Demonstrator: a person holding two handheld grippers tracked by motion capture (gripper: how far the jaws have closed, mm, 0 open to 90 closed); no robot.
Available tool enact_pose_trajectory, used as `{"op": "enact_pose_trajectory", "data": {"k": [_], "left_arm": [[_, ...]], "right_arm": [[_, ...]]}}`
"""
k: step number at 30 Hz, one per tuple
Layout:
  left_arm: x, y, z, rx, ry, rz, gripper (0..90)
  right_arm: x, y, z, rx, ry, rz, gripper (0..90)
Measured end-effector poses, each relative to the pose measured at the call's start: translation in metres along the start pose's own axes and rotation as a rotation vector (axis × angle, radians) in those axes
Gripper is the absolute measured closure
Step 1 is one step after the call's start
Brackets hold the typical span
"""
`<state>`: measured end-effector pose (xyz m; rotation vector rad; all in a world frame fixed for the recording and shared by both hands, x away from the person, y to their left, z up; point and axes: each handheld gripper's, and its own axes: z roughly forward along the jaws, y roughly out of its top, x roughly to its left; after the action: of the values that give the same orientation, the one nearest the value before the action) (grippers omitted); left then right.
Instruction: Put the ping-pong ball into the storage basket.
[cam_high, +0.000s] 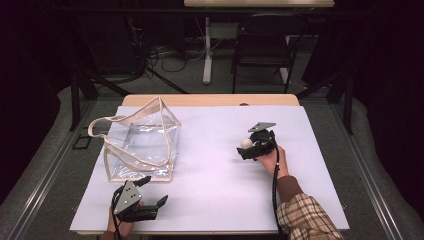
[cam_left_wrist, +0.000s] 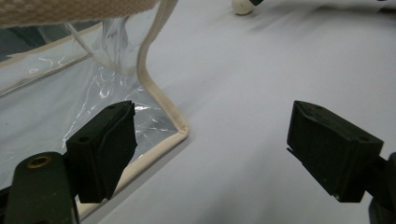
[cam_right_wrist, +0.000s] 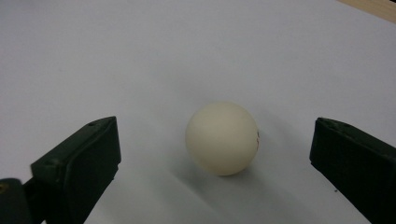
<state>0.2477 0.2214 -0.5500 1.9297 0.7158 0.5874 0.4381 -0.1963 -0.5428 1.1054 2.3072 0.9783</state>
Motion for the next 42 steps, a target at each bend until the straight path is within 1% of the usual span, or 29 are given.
{"op": "enact_pose_trajectory", "data": {"k": [4,7,8,9,11,12,13,14,15,18,19,22,23,24,26,27,32,36,42], "left_arm": [[0.000,0.000,0.001,0.000,-0.005,0.003,15.9],[0.000,0.000,0.001,0.001,-0.006,0.005,15.9],[0.000,0.000,0.001,0.001,-0.006,0.005,15.9],[0.000,0.000,0.000,0.001,-0.003,0.002,15.9],[0.000,0.000,0.000,0.000,-0.002,0.000,15.9],[0.000,0.000,0.000,0.000,-0.002,0.000,15.9],[0.000,0.000,0.000,0.000,-0.002,0.000,15.9],[0.000,0.000,0.000,0.000,-0.002,0.001,15.9],[0.000,0.000,0.000,0.000,-0.004,0.003,15.9],[0.000,0.000,0.001,0.001,-0.007,0.001,15.9],[0.000,0.000,0.001,0.001,-0.007,0.001,15.9],[0.000,0.000,0.003,0.006,-0.008,-0.002,15.9],[0.000,-0.001,0.003,0.009,-0.010,-0.002,15.9],[-0.001,0.000,0.003,0.011,-0.011,-0.002,15.9],[-0.001,0.000,0.001,0.006,-0.009,0.004,15.9],[-0.001,0.000,0.001,0.000,-0.009,0.002,15.9],[-0.001,0.000,0.001,0.002,-0.004,-0.001,15.9],[-0.001,0.000,0.001,0.003,-0.008,0.003,15.9],[-0.001,0.000,0.000,0.003,-0.008,0.007,15.9]], "right_arm": [[0.000,-0.001,0.003,0.012,-0.003,0.002,6.5],[0.001,-0.001,0.006,0.015,-0.011,0.000,12.6],[0.001,-0.001,0.006,0.015,-0.011,0.000,12.6],[0.001,-0.001,0.007,0.018,-0.022,0.004,15.7],[0.001,-0.001,0.007,0.020,-0.031,0.009,19.6],[0.001,-0.001,0.007,0.020,-0.031,0.009,19.6],[0.001,-0.001,0.008,0.022,-0.038,0.011,21.9],[0.001,-0.001,0.009,0.029,-0.042,0.015,26.7],[0.001,-0.001,0.009,0.029,-0.042,0.015,26.7],[0.001,-0.002,0.010,0.041,-0.057,0.013,35.6],[0.001,-0.002,0.010,0.042,-0.057,0.014,37.6],[0.001,-0.002,0.011,0.043,-0.064,0.004,39.5],[0.001,-0.002,0.011,0.046,-0.060,0.005,40.5],[0.002,-0.002,0.013,0.057,-0.068,0.002,43.7],[0.002,-0.002,0.013,0.058,-0.064,0.002,45.4],[0.002,-0.003,0.014,0.056,-0.067,0.012,50.0],[0.002,-0.002,0.014,0.064,-0.075,0.006,50.3],[0.001,-0.003,0.013,0.060,-0.079,0.017,50.4],[0.001,-0.002,0.008,0.052,-0.080,0.019,50.4]]}}
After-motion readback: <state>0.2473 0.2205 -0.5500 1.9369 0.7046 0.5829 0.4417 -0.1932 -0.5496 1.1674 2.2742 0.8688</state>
